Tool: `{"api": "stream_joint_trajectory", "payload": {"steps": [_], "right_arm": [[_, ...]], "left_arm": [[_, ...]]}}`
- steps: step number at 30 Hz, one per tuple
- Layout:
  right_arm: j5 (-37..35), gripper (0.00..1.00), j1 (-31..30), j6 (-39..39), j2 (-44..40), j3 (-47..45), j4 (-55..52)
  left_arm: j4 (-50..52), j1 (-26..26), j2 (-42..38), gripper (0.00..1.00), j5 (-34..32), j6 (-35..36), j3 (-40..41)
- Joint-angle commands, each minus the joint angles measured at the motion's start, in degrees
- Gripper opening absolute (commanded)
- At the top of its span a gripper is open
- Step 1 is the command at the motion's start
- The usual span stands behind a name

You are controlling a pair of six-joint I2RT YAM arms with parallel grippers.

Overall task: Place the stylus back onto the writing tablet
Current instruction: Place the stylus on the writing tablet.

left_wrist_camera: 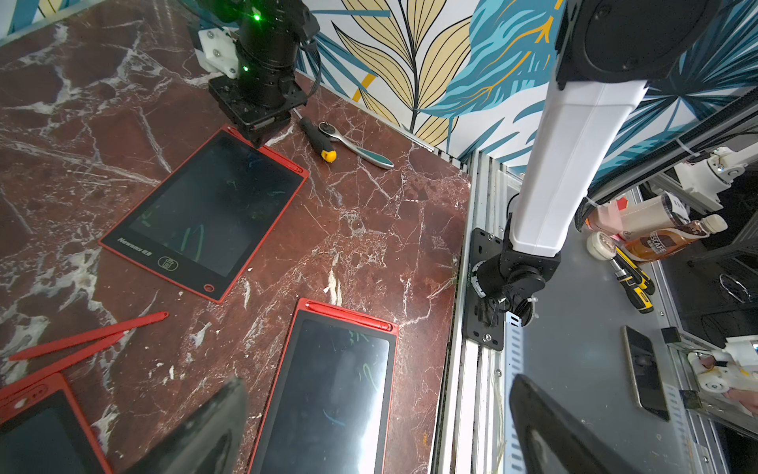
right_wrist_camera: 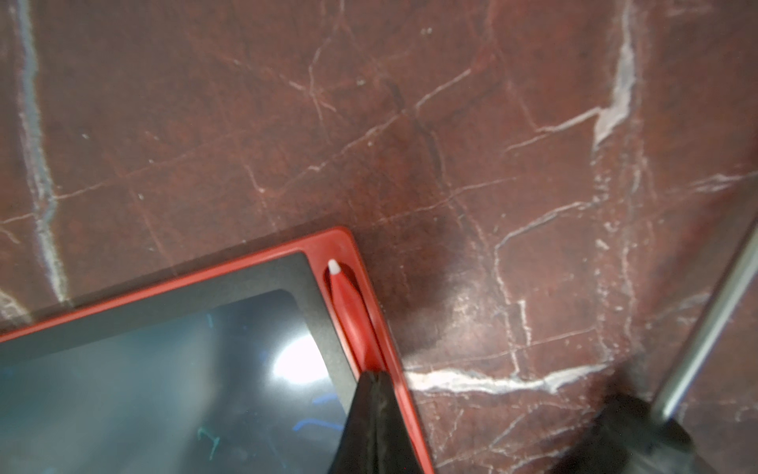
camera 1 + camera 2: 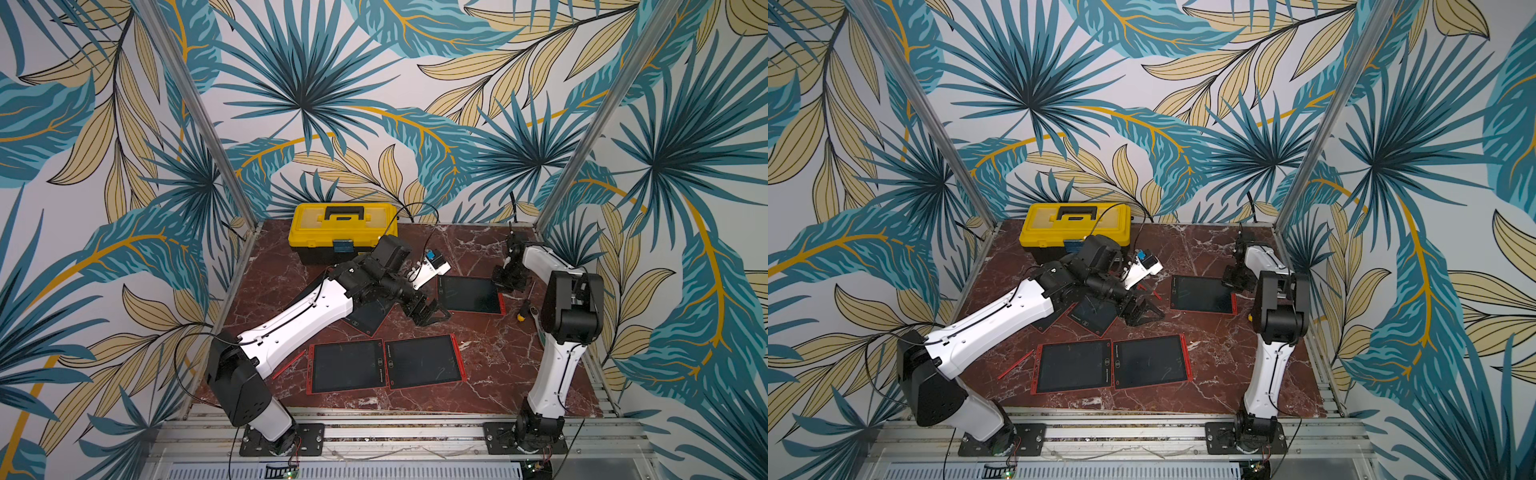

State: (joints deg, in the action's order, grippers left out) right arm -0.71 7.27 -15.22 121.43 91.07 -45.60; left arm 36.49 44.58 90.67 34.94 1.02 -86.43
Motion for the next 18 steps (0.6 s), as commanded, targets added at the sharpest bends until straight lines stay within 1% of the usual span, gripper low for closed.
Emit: {"api": "stream_joint_trajectory", "payload": {"steps": [1,8,18], "right_arm": [[2.37,0.00,-0.24,-0.96,4.32,-4.37,-1.00],[2.36,0.00,-0.24,-0.93,3.66,-4.83,-0.49],[-0.46,0.02,-0.24,1.48,-3.95,-4.15,-0.76]], "left_arm": [[-0.38,0.16,-1.01,1.00,0.05,0.19,1.27],[-0.37,0.20,-0.81,1.00,0.17,0.16,1.18],[-0.39,0.22,-0.76,1.00,-0.02,-0.02,1.09]]}}
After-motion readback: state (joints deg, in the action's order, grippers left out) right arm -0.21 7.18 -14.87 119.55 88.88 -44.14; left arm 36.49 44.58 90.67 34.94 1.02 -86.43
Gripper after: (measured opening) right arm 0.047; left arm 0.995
